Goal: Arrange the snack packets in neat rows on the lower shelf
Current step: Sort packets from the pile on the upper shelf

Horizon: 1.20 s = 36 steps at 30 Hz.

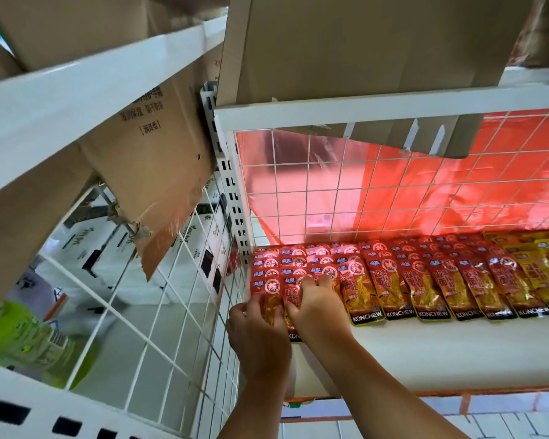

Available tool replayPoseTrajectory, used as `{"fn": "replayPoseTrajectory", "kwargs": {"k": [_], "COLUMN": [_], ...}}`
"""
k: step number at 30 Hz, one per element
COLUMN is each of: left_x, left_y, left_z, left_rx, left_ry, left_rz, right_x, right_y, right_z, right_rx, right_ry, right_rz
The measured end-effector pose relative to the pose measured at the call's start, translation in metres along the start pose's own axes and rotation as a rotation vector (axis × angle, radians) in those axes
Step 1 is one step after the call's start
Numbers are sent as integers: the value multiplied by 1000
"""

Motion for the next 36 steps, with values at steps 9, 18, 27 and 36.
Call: {"fn": "replayPoseTrajectory", "kwargs": {"k": [9,18,27,36], "left_x": [3,-2,-2,-1], "left_y": [1,-2,-3,-3], "left_z": [1,-1,0,-1], "left_rx": [4,-16,-24,-15], "left_ry": [5,-5,15,32], "left_rz": [4,-15,7,7], "right_x": [2,-22,-19,-24], "right_y": [-4,-25,-28,-26], "right_z": [3,5,12,9], "right_rx": [-23,-167,-174,-168], "right_ry": [22,-122,32,19], "right_rz": [0,-138,-222,-183]}}
Point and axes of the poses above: each hand's wrist, its own z-axis towards the middle knuckle, its own x-axis out of the palm, y = z × x, the point moved 7 cm from there along z, towards the middle knuckle, and after that the axes turned 10 degrees about -y, right-handed, at the moved point
